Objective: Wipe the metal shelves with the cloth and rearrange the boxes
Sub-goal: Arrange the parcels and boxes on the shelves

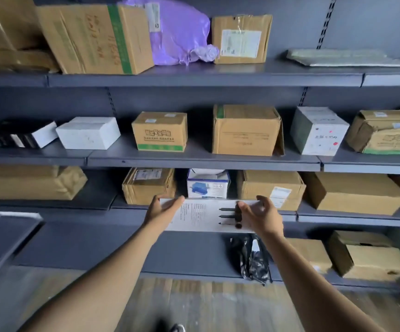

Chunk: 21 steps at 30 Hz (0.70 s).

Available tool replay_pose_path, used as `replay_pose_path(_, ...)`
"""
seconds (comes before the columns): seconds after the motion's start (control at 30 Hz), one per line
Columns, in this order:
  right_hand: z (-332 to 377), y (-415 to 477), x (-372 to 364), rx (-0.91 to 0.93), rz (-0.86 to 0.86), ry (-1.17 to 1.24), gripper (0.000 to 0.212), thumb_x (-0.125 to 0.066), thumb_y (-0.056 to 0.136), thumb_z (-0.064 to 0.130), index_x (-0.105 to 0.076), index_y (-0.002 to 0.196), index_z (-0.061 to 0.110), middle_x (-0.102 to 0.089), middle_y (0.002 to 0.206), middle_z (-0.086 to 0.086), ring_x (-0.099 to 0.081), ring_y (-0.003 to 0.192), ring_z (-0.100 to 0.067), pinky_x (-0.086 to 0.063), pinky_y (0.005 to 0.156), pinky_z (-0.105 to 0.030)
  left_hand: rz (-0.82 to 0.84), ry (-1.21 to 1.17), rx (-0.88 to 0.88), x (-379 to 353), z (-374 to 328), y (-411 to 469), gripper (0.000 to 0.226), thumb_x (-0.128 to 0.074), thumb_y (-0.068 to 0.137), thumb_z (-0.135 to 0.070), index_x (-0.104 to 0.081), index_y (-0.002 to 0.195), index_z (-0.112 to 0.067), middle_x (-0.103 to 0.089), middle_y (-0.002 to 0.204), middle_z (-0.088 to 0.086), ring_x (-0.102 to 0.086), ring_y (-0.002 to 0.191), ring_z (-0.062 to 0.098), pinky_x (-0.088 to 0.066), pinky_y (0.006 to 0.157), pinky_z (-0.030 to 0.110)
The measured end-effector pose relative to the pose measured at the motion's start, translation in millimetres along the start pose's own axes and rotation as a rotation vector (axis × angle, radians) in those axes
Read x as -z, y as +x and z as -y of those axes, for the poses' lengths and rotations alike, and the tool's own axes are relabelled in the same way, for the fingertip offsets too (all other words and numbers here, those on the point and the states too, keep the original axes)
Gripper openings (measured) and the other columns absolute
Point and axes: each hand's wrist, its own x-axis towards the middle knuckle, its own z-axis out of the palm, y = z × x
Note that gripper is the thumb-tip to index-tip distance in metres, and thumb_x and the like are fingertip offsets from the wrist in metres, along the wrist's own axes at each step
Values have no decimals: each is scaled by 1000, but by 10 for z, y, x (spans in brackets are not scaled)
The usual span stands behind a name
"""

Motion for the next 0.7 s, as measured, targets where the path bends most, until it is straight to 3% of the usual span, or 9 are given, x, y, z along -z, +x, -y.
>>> replay_pose_path(0.1,-441,62,-403,-131,34,-63,73,-69,85,63,-51,143,23,-62,137,-10,-56,127,-37,-45,100,-40,42,48,82,-106,531,220,60,-79,70,-66,-56,110,-28,-71,109,-5,-64,96,13,-53,82,34)
replay_pose_path(0.23,-1259,321,-1121,-262,87,-124,73,-69,86,60,-49,145,22,-63,137,-10,-57,126,-36,-44,100,-39,81,165,191,-398,1520,696,62,-76,78,-63,-50,121,-26,-68,113,-2,-62,95,14,-47,66,25)
replay_pose_path(0.37,-2127,683,-1902,-303,117,-132,75,-70,85,60,-49,145,22,-64,135,-7,-58,125,-34,-45,97,-38,74,255,252,-701,2522,1266,61,-73,81,-61,-48,127,-29,-63,117,-1,-60,94,14,-45,62,24)
replay_pose_path(0.6,-3714,1511,-3312,-275,91,-139,77,-71,82,65,-54,139,16,-64,131,-15,-58,124,-36,-48,99,-41,99,271,215,-1299,4264,2468,64,-73,80,-63,-48,128,-29,-64,116,-2,-61,100,19,-45,75,28)
replay_pose_path(0.7,-4265,1839,-3764,-214,66,-131,78,-71,82,65,-53,140,17,-63,131,-16,-56,126,-35,-48,102,-41,113,235,169,-1517,4924,2898,73,-72,72,-72,-49,129,-32,-64,118,-3,-61,104,19,-52,88,33)
